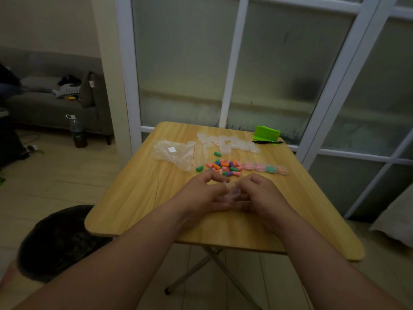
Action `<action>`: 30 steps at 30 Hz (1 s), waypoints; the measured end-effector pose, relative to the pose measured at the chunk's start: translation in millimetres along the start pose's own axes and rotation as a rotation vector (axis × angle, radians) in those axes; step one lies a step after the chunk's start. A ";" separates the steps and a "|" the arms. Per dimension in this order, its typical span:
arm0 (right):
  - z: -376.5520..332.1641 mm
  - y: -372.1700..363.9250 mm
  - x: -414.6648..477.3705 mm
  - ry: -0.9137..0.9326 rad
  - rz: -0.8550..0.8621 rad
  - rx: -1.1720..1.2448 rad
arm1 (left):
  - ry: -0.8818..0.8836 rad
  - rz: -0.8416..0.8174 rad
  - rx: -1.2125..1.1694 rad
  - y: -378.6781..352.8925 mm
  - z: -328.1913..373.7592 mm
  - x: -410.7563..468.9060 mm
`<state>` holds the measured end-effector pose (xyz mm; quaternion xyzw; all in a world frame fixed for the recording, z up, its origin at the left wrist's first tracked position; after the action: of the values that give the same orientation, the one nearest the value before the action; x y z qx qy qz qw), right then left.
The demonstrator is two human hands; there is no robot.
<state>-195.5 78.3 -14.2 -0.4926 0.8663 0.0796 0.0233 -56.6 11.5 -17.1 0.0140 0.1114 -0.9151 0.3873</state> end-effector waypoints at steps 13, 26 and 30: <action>-13.8 19.7 1.8 0.109 0.137 -0.338 | 0.222 -0.146 -0.389 -28.5 -16.5 -10.1; -20.1 -6.0 4.1 0.188 -0.062 -0.164 | 0.286 -0.248 -0.410 -41.1 -20.9 -11.7; -13.7 -2.5 13.7 0.119 0.033 -0.147 | 0.277 -0.136 -0.399 -26.9 -16.3 -9.9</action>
<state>-199.8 63.2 -2.7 -0.4824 0.8661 0.1138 -0.0656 -69.8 40.2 -26.6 0.0549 0.3423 -0.8884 0.3009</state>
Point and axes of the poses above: each hand's wrist, its own x-axis towards the middle knuckle, its own y-axis out of the back of the hand, z = x × y, the point moved 8 cm from there along x, towards the middle knuckle, and after that the axes turned 3 degrees about -y, right-handed, at the moved point
